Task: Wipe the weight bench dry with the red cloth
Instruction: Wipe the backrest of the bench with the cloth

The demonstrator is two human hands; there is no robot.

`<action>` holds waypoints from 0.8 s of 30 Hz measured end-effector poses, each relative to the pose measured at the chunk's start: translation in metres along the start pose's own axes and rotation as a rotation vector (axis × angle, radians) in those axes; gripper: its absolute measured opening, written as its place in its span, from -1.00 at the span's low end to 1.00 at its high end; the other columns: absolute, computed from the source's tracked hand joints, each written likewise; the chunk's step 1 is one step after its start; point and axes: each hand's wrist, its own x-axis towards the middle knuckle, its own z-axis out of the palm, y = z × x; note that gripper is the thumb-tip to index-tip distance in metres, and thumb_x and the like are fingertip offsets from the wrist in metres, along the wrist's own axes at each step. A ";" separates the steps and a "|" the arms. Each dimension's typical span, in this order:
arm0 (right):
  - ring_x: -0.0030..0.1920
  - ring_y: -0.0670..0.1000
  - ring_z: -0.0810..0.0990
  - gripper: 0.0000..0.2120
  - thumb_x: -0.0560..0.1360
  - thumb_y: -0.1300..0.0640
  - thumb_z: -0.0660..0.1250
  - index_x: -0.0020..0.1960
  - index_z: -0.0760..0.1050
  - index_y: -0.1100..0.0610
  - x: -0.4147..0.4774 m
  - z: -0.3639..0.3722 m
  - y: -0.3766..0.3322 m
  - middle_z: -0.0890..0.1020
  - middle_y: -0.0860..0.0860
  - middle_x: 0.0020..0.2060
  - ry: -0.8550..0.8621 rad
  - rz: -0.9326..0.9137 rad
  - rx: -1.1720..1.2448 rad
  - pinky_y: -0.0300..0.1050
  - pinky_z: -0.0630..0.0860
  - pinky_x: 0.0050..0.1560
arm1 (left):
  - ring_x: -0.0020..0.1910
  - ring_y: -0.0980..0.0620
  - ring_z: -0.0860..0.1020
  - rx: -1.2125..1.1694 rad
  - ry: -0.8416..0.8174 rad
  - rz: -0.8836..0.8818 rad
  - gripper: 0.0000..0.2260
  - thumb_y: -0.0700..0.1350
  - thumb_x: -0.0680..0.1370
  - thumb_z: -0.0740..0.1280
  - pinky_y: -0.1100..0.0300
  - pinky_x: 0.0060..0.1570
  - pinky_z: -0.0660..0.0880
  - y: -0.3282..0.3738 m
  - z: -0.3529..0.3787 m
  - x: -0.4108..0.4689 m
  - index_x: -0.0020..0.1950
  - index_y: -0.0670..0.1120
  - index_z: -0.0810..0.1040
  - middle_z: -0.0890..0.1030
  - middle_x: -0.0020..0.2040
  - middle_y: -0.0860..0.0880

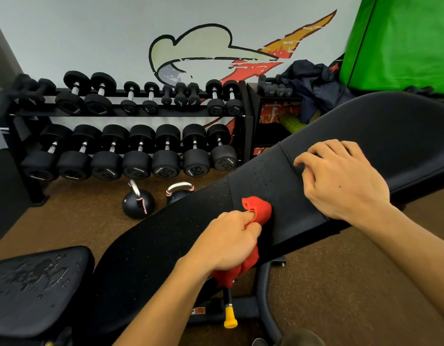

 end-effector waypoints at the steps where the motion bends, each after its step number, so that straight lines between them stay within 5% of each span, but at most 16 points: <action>1: 0.16 0.15 0.55 -0.62 0.58 0.03 0.08 0.19 0.63 0.03 0.000 0.000 0.000 0.65 0.05 0.09 0.005 -0.002 0.000 0.14 0.38 0.27 | -0.18 -0.15 0.62 -0.021 -0.012 -0.037 -0.78 -0.03 0.54 0.18 -0.14 -0.03 0.58 -0.006 -0.005 -0.001 -0.24 -0.09 0.48 0.61 -0.28 -0.07; 4: 0.15 0.14 0.55 -0.62 0.58 0.03 0.08 0.17 0.63 0.02 0.000 0.002 0.001 0.65 0.04 0.08 0.019 -0.005 -0.006 0.12 0.38 0.26 | -0.17 -0.18 0.65 0.000 0.028 -0.107 -0.76 0.00 0.51 0.16 -0.13 0.01 0.60 -0.018 -0.013 0.010 -0.31 -0.03 0.48 0.65 -0.26 -0.08; 9: 0.17 0.14 0.54 -0.62 0.58 0.01 0.07 0.18 0.63 0.01 0.001 0.001 0.000 0.65 0.03 0.08 0.021 0.005 0.006 0.12 0.37 0.28 | -0.01 -0.24 0.60 0.072 0.083 0.006 -0.80 -0.05 0.61 0.16 -0.13 0.09 0.52 0.002 0.003 0.022 -0.13 -0.08 0.48 0.66 -0.04 -0.16; 15: 0.15 0.15 0.55 -0.62 0.57 0.04 0.08 0.17 0.64 0.01 0.000 0.003 0.000 0.65 0.04 0.07 0.042 0.005 0.010 0.13 0.38 0.27 | -0.15 -0.19 0.63 0.036 -0.018 0.019 -0.79 -0.07 0.57 0.19 -0.14 -0.01 0.57 -0.006 -0.007 0.007 -0.23 -0.10 0.46 0.63 -0.22 -0.14; 21: 0.14 0.14 0.53 -0.63 0.55 0.06 0.10 0.12 0.67 -0.04 0.000 0.007 0.004 0.63 0.01 0.05 0.065 -0.002 0.012 0.12 0.35 0.26 | 0.00 -0.26 0.59 0.154 0.103 0.056 -0.78 -0.06 0.60 0.18 -0.07 0.06 0.51 0.009 -0.001 0.029 -0.24 -0.02 0.40 0.66 -0.05 -0.17; 24: 0.12 0.13 0.52 -0.64 0.54 0.07 0.12 0.08 0.69 -0.06 0.000 0.008 0.005 0.62 0.00 0.03 0.080 0.004 0.020 0.11 0.33 0.25 | -0.08 -0.22 0.59 0.132 0.043 0.135 -0.80 -0.07 0.60 0.19 -0.10 0.02 0.53 0.011 0.004 0.026 -0.23 -0.03 0.36 0.63 -0.12 -0.11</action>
